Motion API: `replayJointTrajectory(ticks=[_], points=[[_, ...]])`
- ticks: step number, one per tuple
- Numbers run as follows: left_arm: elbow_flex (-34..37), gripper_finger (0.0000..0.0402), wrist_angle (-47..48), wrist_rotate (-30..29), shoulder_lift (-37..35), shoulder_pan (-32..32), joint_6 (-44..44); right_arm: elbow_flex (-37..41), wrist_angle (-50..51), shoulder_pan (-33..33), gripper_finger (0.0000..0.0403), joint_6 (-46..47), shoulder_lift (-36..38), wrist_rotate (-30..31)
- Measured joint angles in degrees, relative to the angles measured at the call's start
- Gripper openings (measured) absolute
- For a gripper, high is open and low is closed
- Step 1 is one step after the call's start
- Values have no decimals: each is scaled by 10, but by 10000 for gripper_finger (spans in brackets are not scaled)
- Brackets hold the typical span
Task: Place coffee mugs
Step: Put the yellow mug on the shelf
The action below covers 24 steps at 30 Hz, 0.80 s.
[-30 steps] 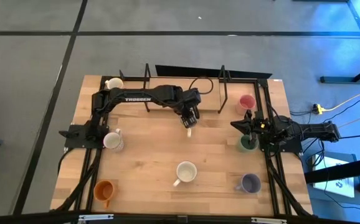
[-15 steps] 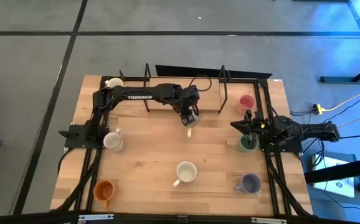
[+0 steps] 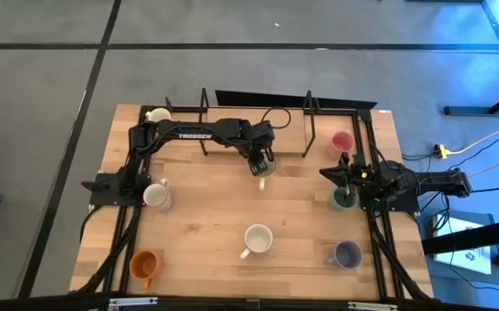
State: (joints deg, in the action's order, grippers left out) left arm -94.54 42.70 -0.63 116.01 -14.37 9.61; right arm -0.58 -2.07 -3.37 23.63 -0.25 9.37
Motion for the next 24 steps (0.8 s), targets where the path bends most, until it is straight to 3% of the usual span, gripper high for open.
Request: replayJointTrajectory(ticks=[5,15,24], points=[[0,21,0,-5,0,0,-20,0,0,0,1,-1,0,0],[-4,21,5,1,-3,0,-28,0,0,0,1,0,0,1],[-85,21,75,-2,-11,6,-31,0,0,0,1,1,0,1]])
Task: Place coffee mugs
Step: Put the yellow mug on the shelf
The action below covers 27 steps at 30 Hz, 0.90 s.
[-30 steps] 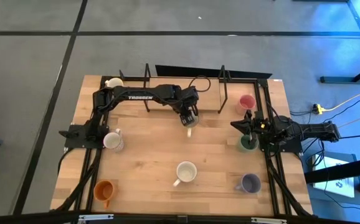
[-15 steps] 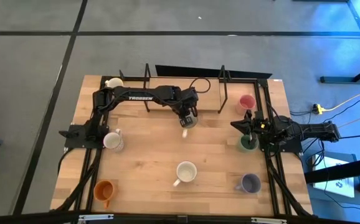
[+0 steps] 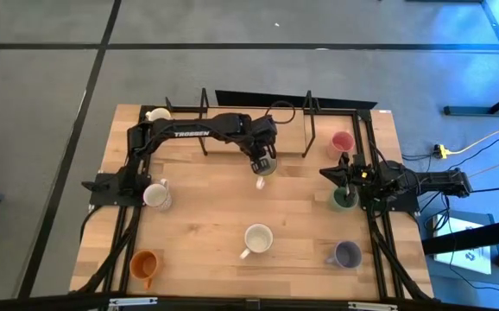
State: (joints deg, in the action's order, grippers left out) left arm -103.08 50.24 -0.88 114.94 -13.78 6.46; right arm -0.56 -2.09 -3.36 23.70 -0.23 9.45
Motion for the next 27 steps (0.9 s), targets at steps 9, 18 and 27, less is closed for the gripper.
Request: replayJointTrajectory(ticks=[9,18,27], points=[[-84,21,61,-38,-22,-25,-24,0,0,0,1,0,0,0],[-124,21,124,-61,-27,-127,-65,0,0,0,1,0,0,0],[-124,21,143,-62,-26,-254,-117,0,0,0,1,4,0,1]])
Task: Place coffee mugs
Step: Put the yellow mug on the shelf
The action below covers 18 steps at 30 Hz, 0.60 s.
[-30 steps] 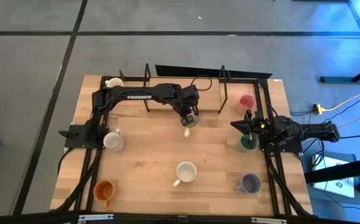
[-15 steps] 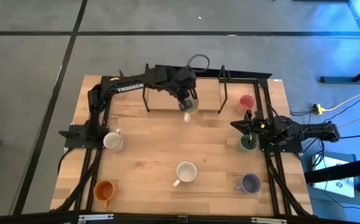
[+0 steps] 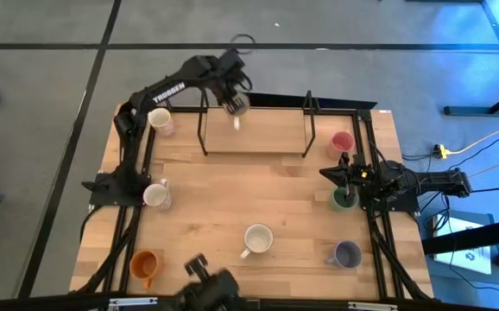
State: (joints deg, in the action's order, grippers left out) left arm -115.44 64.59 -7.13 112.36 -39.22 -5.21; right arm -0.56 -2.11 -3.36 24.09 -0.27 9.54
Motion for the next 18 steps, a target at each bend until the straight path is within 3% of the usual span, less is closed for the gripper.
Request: replayJointTrajectory(ticks=[7,18], points=[[2,21,11,18,5,-62,-41,0,0,0,1,1,0,1],[90,21,-18,24,7,-75,-63,0,-6,0,1,1,0,35]])
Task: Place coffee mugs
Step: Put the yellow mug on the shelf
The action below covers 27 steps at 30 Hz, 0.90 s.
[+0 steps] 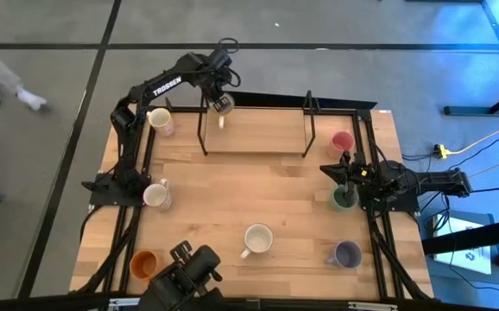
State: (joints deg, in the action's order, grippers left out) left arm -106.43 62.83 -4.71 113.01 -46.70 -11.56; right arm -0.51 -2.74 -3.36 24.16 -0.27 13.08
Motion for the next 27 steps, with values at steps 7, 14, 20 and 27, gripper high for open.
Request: replayJointTrajectory(ticks=[7,14,20,27], points=[[4,22,-6,-5,-1,-2,4,0,-1,0,1,0,0,0],[4,31,-6,-5,-1,-3,4,0,-1,0,1,0,0,-2],[4,33,-4,-5,-1,-3,5,0,-2,0,1,16,0,-13],[4,27,-3,12,0,-2,7,0,-2,0,1,24,0,-17]])
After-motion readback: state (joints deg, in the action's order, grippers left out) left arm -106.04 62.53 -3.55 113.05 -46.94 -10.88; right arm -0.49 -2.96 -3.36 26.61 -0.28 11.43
